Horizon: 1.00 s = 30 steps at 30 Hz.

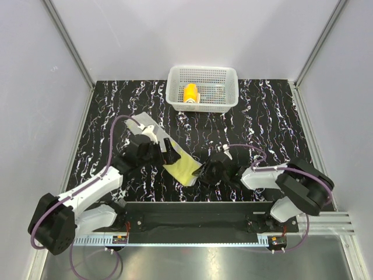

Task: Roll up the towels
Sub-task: Roll the towel

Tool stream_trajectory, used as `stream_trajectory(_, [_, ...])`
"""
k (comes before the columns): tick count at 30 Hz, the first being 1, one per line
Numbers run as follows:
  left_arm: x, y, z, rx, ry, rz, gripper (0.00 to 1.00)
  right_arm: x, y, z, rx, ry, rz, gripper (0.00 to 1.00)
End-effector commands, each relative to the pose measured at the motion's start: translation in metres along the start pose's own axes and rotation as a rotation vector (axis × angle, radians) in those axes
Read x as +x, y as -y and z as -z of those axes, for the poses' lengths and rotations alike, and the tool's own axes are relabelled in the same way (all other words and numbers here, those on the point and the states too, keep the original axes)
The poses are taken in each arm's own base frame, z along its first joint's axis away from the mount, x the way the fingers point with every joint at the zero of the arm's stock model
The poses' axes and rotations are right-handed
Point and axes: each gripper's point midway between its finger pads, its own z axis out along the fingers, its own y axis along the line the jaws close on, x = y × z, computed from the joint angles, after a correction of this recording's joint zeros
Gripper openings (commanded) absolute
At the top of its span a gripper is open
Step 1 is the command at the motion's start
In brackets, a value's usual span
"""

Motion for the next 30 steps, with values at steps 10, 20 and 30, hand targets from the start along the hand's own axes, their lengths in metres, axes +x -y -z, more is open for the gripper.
stream_trajectory(10, [0.013,0.03,0.002,0.166,0.018,-0.024,0.98,0.008,0.067,-0.001,0.209,-0.022,0.04,0.0])
stream_trajectory(20, [0.053,0.09,0.015,0.428,-0.001,-0.05,0.98,-0.01,0.042,0.059,0.207,0.045,0.079,0.0])
stream_trajectory(30, [0.077,0.108,-0.002,0.502,-0.05,-0.061,0.98,-0.011,0.025,0.068,0.241,0.012,0.122,0.0])
